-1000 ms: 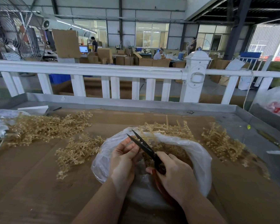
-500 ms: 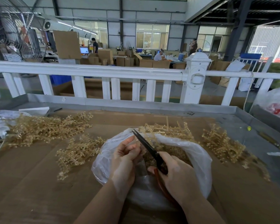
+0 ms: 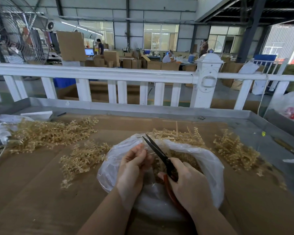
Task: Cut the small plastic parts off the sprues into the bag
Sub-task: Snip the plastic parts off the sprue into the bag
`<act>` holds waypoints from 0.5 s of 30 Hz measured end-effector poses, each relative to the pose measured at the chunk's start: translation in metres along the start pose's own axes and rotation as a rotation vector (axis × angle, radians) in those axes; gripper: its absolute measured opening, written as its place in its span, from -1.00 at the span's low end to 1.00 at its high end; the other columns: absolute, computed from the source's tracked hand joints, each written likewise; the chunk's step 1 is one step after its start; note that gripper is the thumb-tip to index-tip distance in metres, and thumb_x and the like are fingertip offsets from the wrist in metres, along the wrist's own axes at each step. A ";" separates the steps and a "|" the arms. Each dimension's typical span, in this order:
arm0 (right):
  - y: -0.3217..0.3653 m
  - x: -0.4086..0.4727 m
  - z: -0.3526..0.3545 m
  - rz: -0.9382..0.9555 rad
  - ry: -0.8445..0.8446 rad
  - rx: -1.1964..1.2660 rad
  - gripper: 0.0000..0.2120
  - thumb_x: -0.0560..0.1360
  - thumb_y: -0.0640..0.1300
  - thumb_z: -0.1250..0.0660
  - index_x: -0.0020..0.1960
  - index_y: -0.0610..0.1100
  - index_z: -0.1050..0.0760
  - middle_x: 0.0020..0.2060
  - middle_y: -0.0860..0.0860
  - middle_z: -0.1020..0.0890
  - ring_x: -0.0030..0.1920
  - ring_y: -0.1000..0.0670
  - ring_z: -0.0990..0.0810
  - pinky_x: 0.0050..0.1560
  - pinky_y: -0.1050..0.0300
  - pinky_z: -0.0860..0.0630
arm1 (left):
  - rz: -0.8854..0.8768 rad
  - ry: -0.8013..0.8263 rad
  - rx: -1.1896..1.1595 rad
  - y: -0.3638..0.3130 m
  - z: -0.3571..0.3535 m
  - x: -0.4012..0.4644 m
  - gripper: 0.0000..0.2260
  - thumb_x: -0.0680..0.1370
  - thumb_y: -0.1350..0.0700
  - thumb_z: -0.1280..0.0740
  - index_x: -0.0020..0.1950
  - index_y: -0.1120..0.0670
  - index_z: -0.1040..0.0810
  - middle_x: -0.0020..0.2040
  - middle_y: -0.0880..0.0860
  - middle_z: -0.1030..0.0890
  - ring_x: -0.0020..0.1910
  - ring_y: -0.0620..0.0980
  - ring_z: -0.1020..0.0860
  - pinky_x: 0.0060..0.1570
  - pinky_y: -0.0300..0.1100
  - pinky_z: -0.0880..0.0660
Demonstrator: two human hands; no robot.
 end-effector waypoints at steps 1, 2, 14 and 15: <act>0.000 0.000 0.000 0.004 -0.001 0.004 -0.62 0.38 0.11 -0.47 0.14 0.01 -0.56 -0.23 0.08 -0.64 -0.23 0.09 -0.62 -0.26 0.28 -0.51 | 0.011 0.003 -0.002 0.000 -0.001 0.000 -0.83 0.38 0.30 -0.36 -0.05 0.19 -0.57 -0.22 0.14 -0.63 -0.28 0.01 -0.63 -0.21 -0.16 -0.63; 0.000 0.000 0.000 0.008 0.001 0.012 -0.62 0.39 0.12 -0.46 0.15 0.02 -0.56 -0.22 0.09 -0.64 -0.22 0.10 -0.62 -0.24 0.28 -0.52 | 0.019 0.001 0.002 0.000 -0.001 -0.001 -0.89 0.40 0.30 -0.35 -0.08 0.20 -0.56 -0.25 0.14 -0.64 -0.29 0.02 -0.64 -0.25 -0.17 -0.63; 0.007 -0.001 0.001 0.092 -0.011 0.064 -0.60 0.38 0.21 -0.39 0.12 0.01 -0.54 -0.19 0.10 -0.62 -0.16 0.07 -0.61 -0.18 0.24 -0.52 | 0.023 -0.040 0.010 0.000 0.004 0.001 -0.82 0.57 0.29 -0.23 -0.20 0.16 -0.51 -0.26 0.11 -0.66 -0.29 -0.05 -0.66 -0.31 -0.25 -0.59; 0.007 -0.001 0.000 0.094 -0.004 0.054 -0.59 0.38 0.22 -0.37 0.12 0.01 -0.54 -0.18 0.09 -0.61 -0.15 0.04 -0.61 -0.17 0.21 -0.54 | 0.027 -0.039 0.008 0.000 0.004 0.001 -0.83 0.58 0.29 -0.22 -0.19 0.16 -0.52 -0.26 0.10 -0.66 -0.28 -0.05 -0.66 -0.30 -0.24 -0.59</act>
Point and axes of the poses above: each hand's wrist, its own x-axis towards the middle knuckle, its own z-axis out of the back of the hand, y = z × x, the point moved 7 cm from there along x, towards the middle knuckle
